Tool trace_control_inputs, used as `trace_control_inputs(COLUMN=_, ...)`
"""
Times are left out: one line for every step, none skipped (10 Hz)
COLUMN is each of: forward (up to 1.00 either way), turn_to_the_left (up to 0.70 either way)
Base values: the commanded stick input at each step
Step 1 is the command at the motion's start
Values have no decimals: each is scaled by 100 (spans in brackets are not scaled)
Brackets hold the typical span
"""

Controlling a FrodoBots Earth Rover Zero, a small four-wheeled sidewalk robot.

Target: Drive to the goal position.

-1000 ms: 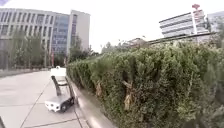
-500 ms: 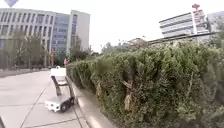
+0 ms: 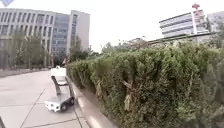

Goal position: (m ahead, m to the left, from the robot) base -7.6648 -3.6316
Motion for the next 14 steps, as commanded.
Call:
trace_control_inputs(forward=5, turn_to_the_left=0)
trace_control_inputs(forward=5, turn_to_the_left=0)
trace_control_inputs(forward=5, turn_to_the_left=0)
trace_control_inputs(forward=5, turn_to_the_left=0)
trace_control_inputs(forward=5, turn_to_the_left=0)
trace_control_inputs(forward=5, turn_to_the_left=0)
trace_control_inputs(forward=5, turn_to_the_left=0)
trace_control_inputs(forward=5, turn_to_the_left=0)
trace_control_inputs(forward=5, turn_to_the_left=0)
trace_control_inputs(forward=5, turn_to_the_left=0)
trace_control_inputs(forward=5, turn_to_the_left=0)
trace_control_inputs(forward=5, turn_to_the_left=0)
trace_control_inputs(forward=5, turn_to_the_left=0)
trace_control_inputs(forward=5, turn_to_the_left=0)
